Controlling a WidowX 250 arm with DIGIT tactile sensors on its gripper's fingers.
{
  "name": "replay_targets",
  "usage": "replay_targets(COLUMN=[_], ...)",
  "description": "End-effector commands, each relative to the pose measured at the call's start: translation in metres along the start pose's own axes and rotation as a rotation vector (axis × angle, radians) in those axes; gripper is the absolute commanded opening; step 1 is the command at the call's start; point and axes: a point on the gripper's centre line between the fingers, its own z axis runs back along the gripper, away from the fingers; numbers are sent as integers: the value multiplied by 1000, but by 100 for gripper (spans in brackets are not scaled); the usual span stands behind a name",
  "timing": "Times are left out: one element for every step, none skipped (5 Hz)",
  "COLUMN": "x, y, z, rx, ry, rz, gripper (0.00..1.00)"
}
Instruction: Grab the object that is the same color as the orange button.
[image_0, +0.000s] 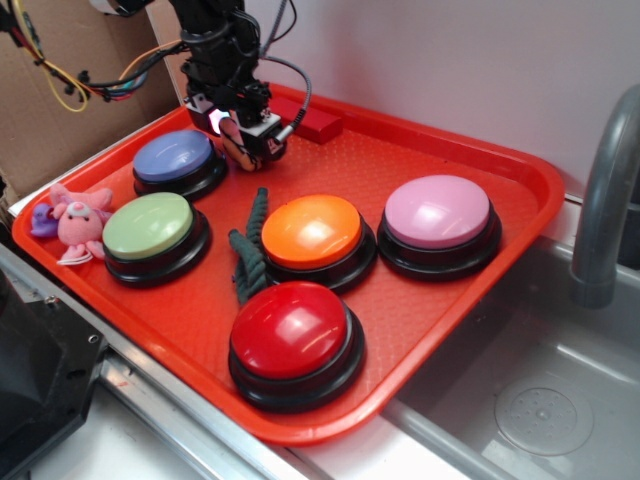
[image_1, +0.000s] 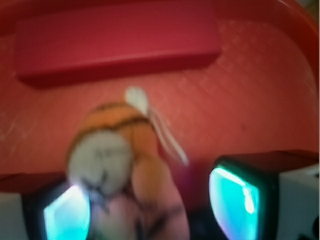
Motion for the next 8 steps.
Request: replay_targets(x=[12, 12, 8, -1, -11, -26, -40, -52], y=[2, 0, -1, -3, -15, -36, -58, -78], z=[-2, -6, 3, 39, 83, 125, 145, 148], rx=[0, 5, 7, -7, 25, 7, 11, 31], ry=[-19, -16, -6, 22, 55, 75, 99, 112], rz=[-23, -19, -1, 44, 104, 132, 139, 157], gripper=[40, 0, 0, 0, 0, 0, 0, 0])
